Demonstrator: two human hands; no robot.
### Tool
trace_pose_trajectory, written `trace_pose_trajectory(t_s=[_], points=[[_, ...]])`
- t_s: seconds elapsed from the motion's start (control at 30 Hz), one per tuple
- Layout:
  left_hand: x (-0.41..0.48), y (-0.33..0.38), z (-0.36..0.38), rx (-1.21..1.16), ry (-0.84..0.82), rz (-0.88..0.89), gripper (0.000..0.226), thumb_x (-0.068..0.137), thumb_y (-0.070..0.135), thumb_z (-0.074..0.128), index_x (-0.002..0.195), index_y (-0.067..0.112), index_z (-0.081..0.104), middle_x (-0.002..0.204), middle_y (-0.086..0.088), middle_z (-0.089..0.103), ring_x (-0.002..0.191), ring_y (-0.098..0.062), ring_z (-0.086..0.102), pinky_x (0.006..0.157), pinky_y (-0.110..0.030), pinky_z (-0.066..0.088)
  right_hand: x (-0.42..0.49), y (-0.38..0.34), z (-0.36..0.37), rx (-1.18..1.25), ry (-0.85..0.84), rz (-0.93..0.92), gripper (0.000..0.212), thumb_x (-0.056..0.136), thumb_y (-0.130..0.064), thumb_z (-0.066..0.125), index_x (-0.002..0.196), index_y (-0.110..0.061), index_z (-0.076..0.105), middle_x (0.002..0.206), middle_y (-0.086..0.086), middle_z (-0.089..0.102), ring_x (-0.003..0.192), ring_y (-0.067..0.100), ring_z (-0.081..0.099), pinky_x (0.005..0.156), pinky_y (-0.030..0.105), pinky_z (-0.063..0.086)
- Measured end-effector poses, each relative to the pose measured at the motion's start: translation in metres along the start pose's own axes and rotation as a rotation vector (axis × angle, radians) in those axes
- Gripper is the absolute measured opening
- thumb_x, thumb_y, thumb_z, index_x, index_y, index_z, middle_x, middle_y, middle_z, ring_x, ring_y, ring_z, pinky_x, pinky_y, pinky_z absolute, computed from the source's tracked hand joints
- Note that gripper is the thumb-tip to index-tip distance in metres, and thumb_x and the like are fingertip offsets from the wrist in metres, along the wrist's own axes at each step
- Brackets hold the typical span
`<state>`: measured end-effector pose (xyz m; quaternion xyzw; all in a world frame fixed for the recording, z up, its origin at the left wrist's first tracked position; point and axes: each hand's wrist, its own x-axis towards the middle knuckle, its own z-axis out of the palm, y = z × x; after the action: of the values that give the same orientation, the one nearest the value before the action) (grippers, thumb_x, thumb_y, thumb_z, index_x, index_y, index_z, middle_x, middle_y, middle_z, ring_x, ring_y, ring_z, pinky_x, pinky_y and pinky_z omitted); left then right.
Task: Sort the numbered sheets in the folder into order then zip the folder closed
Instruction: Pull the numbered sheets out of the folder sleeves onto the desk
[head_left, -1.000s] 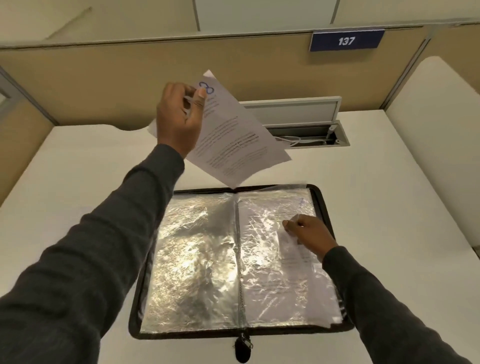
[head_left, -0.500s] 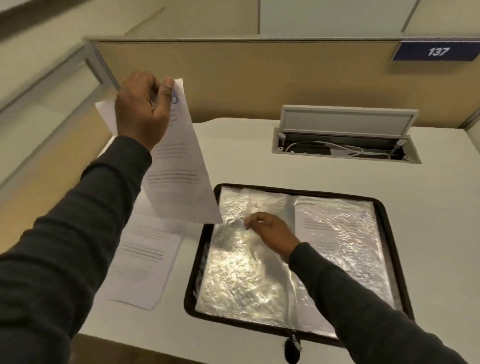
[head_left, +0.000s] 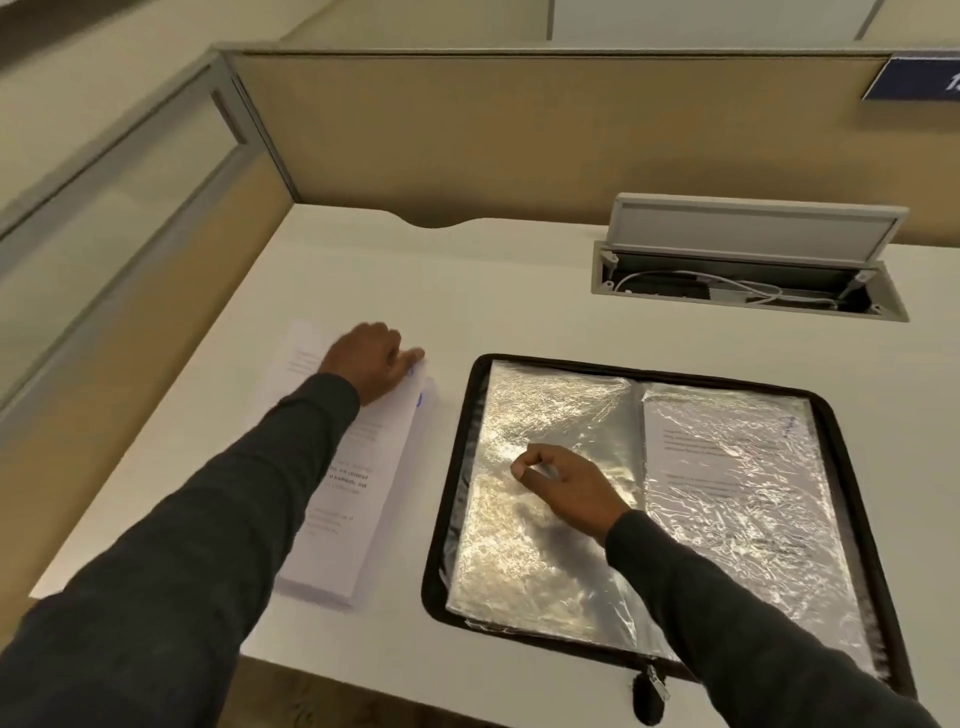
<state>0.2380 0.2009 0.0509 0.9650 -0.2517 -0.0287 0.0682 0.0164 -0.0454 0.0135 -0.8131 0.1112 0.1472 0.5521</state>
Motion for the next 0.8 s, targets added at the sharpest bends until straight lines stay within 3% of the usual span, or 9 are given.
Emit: trace_pose_trajectory(t_s=[0.13,0.3,0.4,0.47,0.57,0.73,0.8], points=[[-0.004,-0.004,0.029,0.006,-0.165,-0.050,0.046,0.097,0.054,0.044,0.070,0.017,0.043,0.079,-0.004,0.046,0.086,-0.030,0.055,0.068,-0.032,0.034,-0.014,0.011,-0.027,-0.064,0.164,-0.018,0.010,0.096,-0.033,0.065,0.099,-0.024,0.069,0.116,-0.010,0.065,0.109,0.008,0.058,0.087,0.016,0.039],[-0.001,0.003,0.044,0.091,-0.299,-0.085,0.050,0.095,0.060,0.041,0.087,0.013,0.056,0.106,-0.010,0.049,0.092,-0.030,0.057,0.081,-0.036,0.046,-0.039,0.046,-0.080,-0.164,0.418,0.094,0.017,0.097,-0.031,0.064,0.110,-0.021,0.067,0.116,-0.005,0.061,0.108,0.014,0.056,0.095,0.035,0.045],[0.003,0.020,0.049,0.071,-0.231,-0.068,0.044,0.095,0.056,0.046,0.083,0.015,0.052,0.108,-0.011,0.048,0.087,-0.028,0.055,0.082,-0.038,0.049,-0.054,0.081,-0.112,-0.323,0.599,0.210,0.030,0.093,-0.030,0.070,0.119,-0.015,0.066,0.122,0.005,0.062,0.114,0.024,0.056,0.097,0.033,0.042],[0.006,0.040,0.052,0.038,-0.173,-0.024,0.042,0.095,0.054,0.048,0.086,0.014,0.056,0.109,-0.009,0.048,0.087,-0.026,0.054,0.078,-0.035,0.045,-0.064,0.106,-0.129,-0.421,0.683,0.342,0.045,0.089,-0.033,0.072,0.128,-0.012,0.062,0.134,0.016,0.058,0.126,0.034,0.052,0.107,0.043,0.041],[0.009,0.081,0.057,-0.032,-0.125,0.066,0.039,0.095,0.051,0.050,0.089,0.014,0.059,0.108,-0.004,0.049,0.087,-0.023,0.054,0.078,-0.035,0.043,-0.076,0.129,-0.146,-0.465,0.686,0.519,0.062,0.089,-0.035,0.070,0.142,-0.010,0.050,0.145,0.024,0.046,0.135,0.043,0.042,0.111,0.050,0.039],[0.012,0.165,0.068,-0.069,-0.111,0.198,0.036,0.094,0.054,0.050,0.094,0.020,0.061,0.112,0.002,0.051,0.099,-0.019,0.055,0.095,-0.038,0.039,-0.083,0.136,-0.160,-0.453,0.710,0.592,0.066,0.091,-0.034,0.068,0.148,-0.010,0.043,0.144,0.023,0.045,0.132,0.044,0.043,0.106,0.050,0.040],[0.012,0.195,0.073,-0.117,-0.139,0.243,0.036,0.094,0.053,0.051,0.096,0.019,0.061,0.113,0.001,0.050,0.100,-0.019,0.055,0.091,-0.036,0.042,-0.085,0.135,-0.167,-0.442,0.715,0.637,0.066,0.093,-0.035,0.066,0.149,-0.010,0.041,0.141,0.022,0.045,0.129,0.043,0.043,0.102,0.050,0.041]])
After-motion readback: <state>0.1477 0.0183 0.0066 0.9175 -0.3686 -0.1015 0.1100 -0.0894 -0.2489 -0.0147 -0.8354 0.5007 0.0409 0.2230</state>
